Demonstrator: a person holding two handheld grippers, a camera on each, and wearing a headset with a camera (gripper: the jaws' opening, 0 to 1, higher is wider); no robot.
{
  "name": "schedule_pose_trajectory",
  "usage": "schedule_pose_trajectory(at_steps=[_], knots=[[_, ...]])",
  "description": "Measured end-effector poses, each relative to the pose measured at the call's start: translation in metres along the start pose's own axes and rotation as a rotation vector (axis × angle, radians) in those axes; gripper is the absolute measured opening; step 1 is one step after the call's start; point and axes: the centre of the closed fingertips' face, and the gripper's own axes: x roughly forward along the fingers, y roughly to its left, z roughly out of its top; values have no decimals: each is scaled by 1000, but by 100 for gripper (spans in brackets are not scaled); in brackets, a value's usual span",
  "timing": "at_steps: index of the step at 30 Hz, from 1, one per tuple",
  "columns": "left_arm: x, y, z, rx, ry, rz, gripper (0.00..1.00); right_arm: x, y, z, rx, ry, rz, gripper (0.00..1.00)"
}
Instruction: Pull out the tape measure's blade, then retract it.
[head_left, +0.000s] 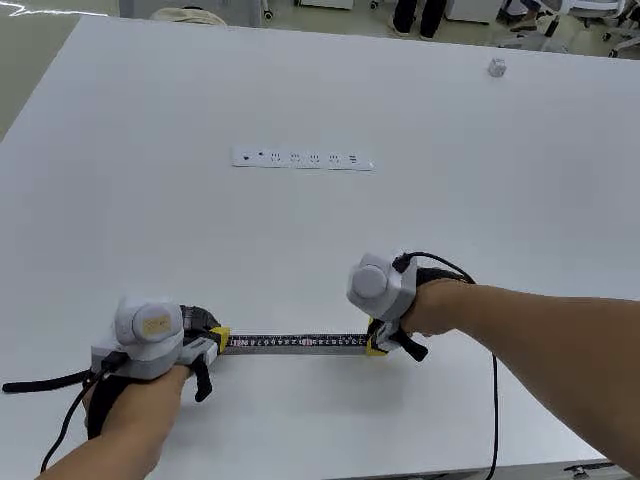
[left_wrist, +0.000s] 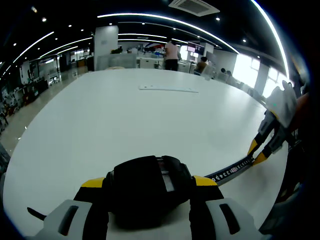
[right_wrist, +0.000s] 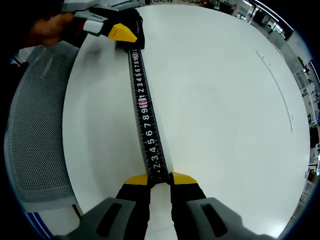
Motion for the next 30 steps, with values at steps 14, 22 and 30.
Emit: schedule_pose_trajectory(at_steps=[14, 22, 30], knots=[[0, -1, -1, 0, -2, -4, 62, 1, 2, 4, 2, -5, 4, 15], [0, -1, -1, -1, -3, -4, 62, 2, 2, 6, 8, -8, 3, 15], [0, 0, -1, -2, -3, -5, 62, 3, 2, 10, 9, -10, 3, 15]])
